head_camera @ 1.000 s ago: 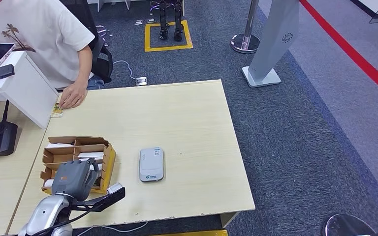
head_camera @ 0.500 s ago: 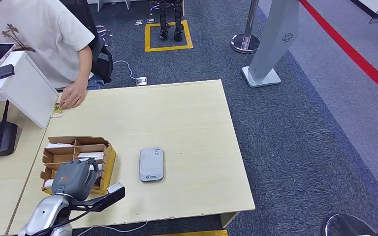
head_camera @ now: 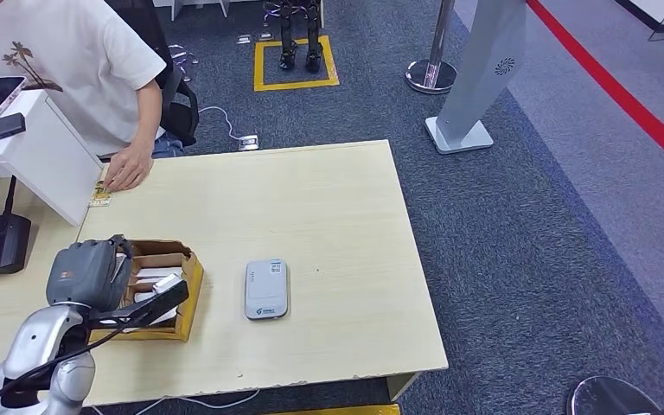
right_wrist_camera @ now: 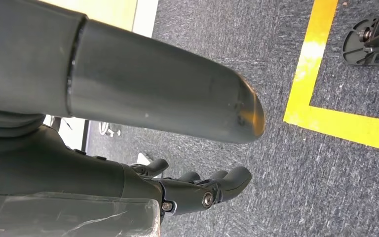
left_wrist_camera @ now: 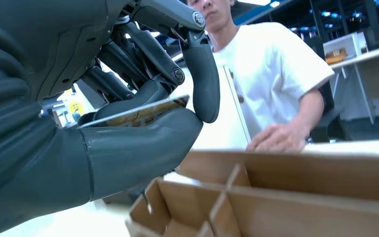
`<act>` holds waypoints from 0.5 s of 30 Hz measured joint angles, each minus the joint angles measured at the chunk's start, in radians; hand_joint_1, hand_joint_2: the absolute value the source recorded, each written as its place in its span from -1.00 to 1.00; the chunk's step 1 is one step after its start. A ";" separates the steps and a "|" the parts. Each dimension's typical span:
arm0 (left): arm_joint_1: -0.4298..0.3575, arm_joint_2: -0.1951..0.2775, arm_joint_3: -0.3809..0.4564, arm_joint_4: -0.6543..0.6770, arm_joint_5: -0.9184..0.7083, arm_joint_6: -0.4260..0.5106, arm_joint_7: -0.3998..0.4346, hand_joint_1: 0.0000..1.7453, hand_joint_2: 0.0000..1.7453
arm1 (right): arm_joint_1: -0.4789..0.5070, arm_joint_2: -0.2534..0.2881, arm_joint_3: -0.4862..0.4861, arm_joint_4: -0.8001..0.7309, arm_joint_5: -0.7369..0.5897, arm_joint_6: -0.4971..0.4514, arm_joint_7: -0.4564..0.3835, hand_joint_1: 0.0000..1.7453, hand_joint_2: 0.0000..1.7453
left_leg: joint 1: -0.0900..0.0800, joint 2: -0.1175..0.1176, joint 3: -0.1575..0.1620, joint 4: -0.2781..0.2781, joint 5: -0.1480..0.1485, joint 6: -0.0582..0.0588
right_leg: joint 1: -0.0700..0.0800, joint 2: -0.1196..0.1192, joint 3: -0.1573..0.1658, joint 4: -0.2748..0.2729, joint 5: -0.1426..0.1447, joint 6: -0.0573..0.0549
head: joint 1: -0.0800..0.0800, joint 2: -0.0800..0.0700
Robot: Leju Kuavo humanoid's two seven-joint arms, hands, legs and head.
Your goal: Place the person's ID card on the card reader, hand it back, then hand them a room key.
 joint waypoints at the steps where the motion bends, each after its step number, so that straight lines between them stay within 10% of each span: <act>1: -0.009 0.003 0.006 0.000 0.001 -0.002 0.000 1.00 1.00 | 0.000 0.000 0.000 0.000 0.001 0.001 0.000 -1.00 -1.00 | 0.000 0.000 0.000 0.000 0.000 0.000 | 0.000 0.000 0.000 0.000 0.000 0.000 | 0.000 0.000; 15: -0.072 0.016 0.047 0.000 0.024 -0.021 -0.005 1.00 1.00 | 0.000 0.000 0.000 0.000 0.019 0.002 0.002 -1.00 -1.00 | 0.000 0.000 0.000 0.000 0.000 0.000 | 0.000 0.000 0.000 0.000 0.000 0.000 | 0.000 0.000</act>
